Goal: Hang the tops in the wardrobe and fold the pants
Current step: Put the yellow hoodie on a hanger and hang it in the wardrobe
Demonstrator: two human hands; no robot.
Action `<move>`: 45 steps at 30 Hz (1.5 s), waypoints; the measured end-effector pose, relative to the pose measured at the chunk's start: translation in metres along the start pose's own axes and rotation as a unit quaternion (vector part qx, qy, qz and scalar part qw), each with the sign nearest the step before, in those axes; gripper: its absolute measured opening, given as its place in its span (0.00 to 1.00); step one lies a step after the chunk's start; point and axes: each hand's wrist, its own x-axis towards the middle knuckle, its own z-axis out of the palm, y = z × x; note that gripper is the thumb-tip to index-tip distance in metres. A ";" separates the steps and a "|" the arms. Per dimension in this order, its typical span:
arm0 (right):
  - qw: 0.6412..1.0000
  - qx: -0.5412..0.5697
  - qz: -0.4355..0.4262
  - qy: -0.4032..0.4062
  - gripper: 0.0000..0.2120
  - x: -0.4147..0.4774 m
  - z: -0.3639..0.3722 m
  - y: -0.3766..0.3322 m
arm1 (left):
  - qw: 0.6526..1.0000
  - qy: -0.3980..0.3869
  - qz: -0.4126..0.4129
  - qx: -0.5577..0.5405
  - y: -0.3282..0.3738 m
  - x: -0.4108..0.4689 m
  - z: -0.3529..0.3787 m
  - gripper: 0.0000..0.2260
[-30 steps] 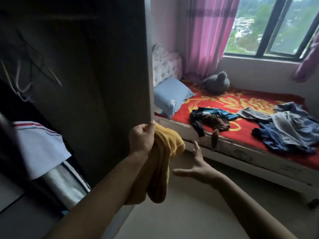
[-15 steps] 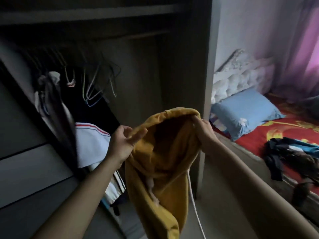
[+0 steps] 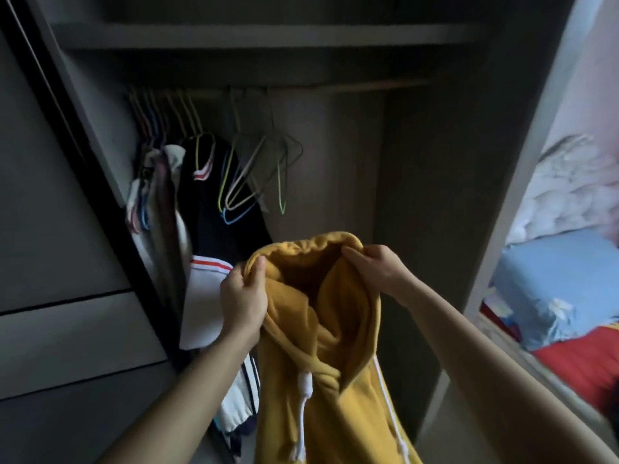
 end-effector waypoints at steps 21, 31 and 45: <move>0.975 0.216 0.005 -0.046 0.24 0.210 0.077 -0.161 | 0.987 -0.072 -0.050 -0.132 -0.042 0.182 0.079 0.05; 0.972 0.220 -0.020 0.080 0.11 0.230 0.051 -0.142 | 0.992 -0.023 0.027 -0.124 -0.005 0.192 0.082 0.06; 0.965 0.164 -0.059 0.196 0.12 0.232 -0.074 -0.062 | 0.996 -0.037 0.032 -0.075 0.020 0.158 0.116 0.09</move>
